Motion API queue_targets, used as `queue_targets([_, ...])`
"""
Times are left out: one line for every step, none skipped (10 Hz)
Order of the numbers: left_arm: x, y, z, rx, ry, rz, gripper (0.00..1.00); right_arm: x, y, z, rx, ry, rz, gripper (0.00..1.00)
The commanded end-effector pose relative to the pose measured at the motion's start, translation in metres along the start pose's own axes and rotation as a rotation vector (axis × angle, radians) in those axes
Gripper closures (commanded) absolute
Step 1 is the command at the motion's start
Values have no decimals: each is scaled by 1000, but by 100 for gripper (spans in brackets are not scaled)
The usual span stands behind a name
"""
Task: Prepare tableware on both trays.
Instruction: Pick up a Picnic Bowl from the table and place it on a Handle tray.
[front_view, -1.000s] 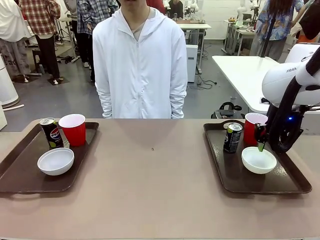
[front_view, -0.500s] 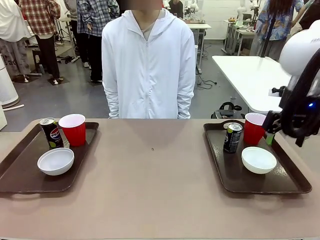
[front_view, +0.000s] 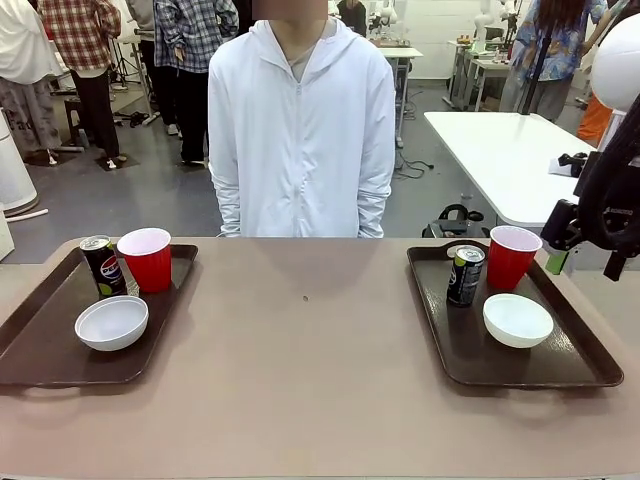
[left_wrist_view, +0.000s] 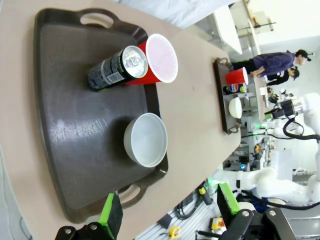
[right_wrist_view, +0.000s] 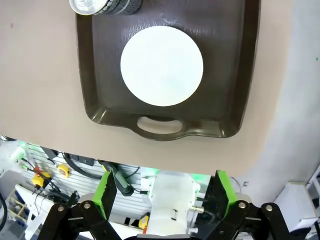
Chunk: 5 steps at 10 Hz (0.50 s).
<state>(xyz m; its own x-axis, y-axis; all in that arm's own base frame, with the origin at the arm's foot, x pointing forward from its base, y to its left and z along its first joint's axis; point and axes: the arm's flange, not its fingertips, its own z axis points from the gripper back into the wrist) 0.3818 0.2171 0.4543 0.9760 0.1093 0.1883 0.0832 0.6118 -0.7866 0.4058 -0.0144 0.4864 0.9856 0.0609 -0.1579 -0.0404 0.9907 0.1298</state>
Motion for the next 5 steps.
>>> queue_targets([0, -3, 2, -8, -8, 12, 0, 2, 3, -9, -22, -11, -28, 0])
queue_targets([0, -3, 2, -8, -8, 12, 0, 2, 3, -9, -22, -11, -28, 0])
queue_targets([0, -3, 2, -8, -8, 12, 0, 2, 3, -9, -22, -11, -28, 0])
queue_targets([0, -3, 2, -8, -8, 12, 0, 2, 3, -9, -22, -11, -28, 0])
queue_targets([0, -3, 2, -8, -8, 12, 0, 2, 3, -9, -22, -11, -28, 0])
